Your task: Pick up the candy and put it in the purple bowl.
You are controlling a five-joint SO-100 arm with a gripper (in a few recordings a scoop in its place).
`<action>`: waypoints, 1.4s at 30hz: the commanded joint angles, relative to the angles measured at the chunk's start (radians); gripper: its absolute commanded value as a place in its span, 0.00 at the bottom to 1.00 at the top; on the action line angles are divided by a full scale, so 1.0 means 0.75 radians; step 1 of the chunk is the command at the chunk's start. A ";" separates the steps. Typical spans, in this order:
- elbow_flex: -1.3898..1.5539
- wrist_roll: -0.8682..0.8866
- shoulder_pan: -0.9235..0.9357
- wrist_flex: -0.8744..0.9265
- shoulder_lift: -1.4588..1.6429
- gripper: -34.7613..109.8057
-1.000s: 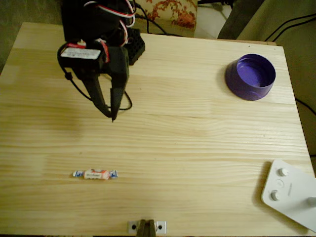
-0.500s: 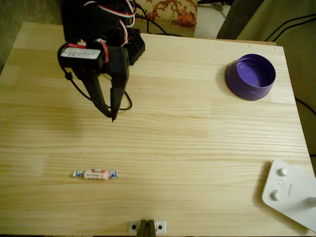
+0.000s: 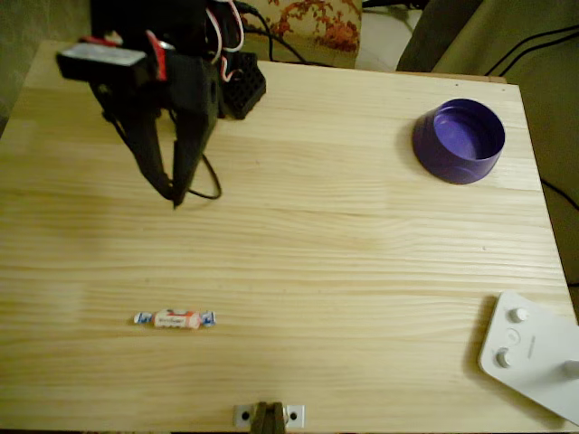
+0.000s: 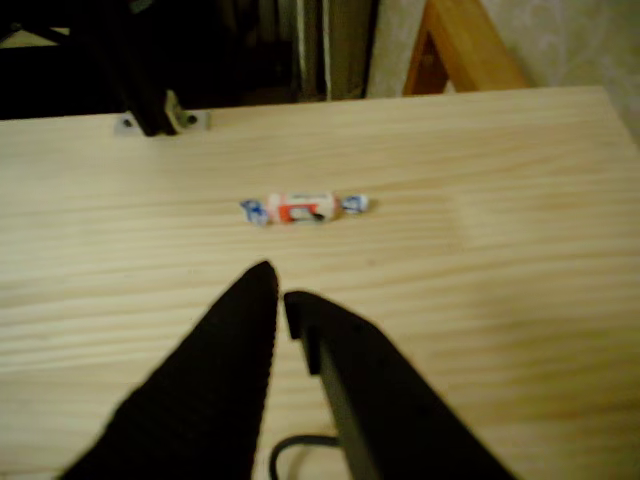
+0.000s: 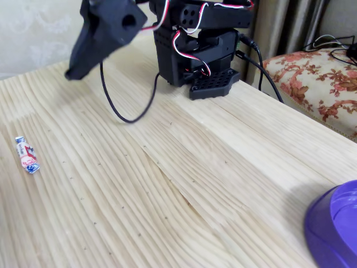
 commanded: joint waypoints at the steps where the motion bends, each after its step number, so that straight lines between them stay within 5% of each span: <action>1: -0.207 -0.008 0.072 -0.027 -0.160 0.24; 5: -0.403 -0.014 0.155 -0.039 -0.479 0.24; 13: -0.802 -0.648 0.180 -0.035 -1.055 0.24; 29: -1.291 -1.252 0.047 -0.072 -1.761 0.24; 42: -1.675 -1.395 -0.039 0.043 -2.238 0.24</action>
